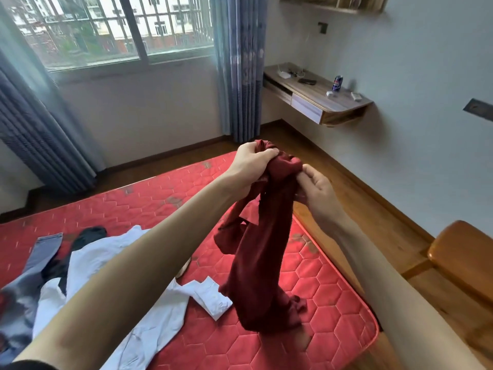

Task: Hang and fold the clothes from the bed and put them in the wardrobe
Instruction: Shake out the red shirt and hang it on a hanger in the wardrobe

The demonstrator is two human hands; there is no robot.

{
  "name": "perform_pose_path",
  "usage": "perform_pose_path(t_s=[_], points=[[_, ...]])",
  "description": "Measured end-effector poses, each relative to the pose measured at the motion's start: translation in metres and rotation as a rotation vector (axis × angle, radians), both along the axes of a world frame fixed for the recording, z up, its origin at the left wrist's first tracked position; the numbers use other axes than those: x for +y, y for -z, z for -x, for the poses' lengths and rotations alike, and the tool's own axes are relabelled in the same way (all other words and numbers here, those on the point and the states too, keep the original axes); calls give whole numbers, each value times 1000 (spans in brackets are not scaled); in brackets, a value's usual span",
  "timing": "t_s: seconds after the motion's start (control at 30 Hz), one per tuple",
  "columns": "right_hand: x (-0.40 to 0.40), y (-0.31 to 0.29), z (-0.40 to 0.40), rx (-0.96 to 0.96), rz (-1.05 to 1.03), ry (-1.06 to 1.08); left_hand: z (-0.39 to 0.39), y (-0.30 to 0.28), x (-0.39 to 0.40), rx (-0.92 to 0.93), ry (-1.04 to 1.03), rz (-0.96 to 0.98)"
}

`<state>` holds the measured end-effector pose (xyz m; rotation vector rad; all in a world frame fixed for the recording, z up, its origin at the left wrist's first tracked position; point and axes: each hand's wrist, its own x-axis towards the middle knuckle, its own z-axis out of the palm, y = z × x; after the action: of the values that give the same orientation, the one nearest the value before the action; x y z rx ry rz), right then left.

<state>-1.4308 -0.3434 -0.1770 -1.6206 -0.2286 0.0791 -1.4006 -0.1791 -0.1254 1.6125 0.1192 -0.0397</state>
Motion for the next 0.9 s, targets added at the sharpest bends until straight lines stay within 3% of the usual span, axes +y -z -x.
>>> perform_pose_path(t_s=[0.17,0.3,0.37,0.5,0.63,0.77,0.9], points=[[9,-29,-22,229,-333,70,8,8,18,-8,26,22],[15,-48,-33,269,-421,58,23,16,27,46,253,131],[17,-53,-40,263,-419,74,33,24,31,44,335,18],[12,-50,-55,252,-373,157,39,38,39,34,264,-262],[2,-30,-66,146,-154,195,36,32,46,-16,147,-370],[-4,-2,-65,-14,261,211,33,11,39,27,65,-274],[-1,24,-47,-215,496,254,29,-6,25,37,31,-145]])
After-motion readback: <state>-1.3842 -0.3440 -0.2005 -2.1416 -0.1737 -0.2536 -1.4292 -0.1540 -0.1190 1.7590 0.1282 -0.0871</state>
